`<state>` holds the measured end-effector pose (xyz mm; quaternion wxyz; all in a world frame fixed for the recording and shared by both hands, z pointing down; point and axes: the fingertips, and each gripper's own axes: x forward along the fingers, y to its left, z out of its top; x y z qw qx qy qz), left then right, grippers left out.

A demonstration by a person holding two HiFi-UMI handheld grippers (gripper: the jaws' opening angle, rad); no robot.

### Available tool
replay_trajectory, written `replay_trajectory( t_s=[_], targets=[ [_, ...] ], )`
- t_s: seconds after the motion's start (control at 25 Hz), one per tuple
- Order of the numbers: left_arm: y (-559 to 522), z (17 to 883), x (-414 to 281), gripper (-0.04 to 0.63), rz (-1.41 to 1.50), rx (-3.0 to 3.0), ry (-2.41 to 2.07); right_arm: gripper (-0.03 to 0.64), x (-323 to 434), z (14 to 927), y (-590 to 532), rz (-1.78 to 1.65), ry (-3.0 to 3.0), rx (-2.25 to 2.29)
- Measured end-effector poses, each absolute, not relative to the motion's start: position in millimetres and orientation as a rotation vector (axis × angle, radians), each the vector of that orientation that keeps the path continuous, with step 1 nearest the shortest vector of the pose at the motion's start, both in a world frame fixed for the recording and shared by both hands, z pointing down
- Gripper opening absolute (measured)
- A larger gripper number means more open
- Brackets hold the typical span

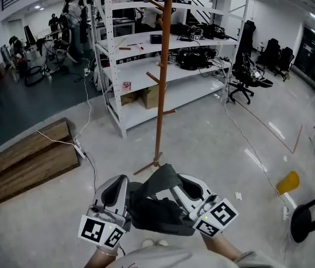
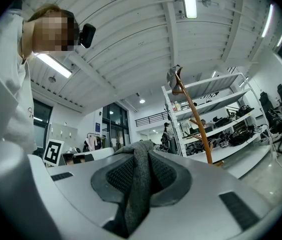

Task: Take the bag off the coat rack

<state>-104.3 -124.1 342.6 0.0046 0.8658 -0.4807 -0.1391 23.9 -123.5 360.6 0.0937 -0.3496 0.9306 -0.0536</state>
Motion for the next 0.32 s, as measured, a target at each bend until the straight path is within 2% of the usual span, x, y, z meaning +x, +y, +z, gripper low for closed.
replay_trajectory(
  t_s=[0.32],
  targets=[
    [-119.2,348.3,-102.1,0.018,-0.437,2.710,-1.504,0.069,25.5,363.5,-116.6,-0.167,2.755,-1.022]
  ],
)
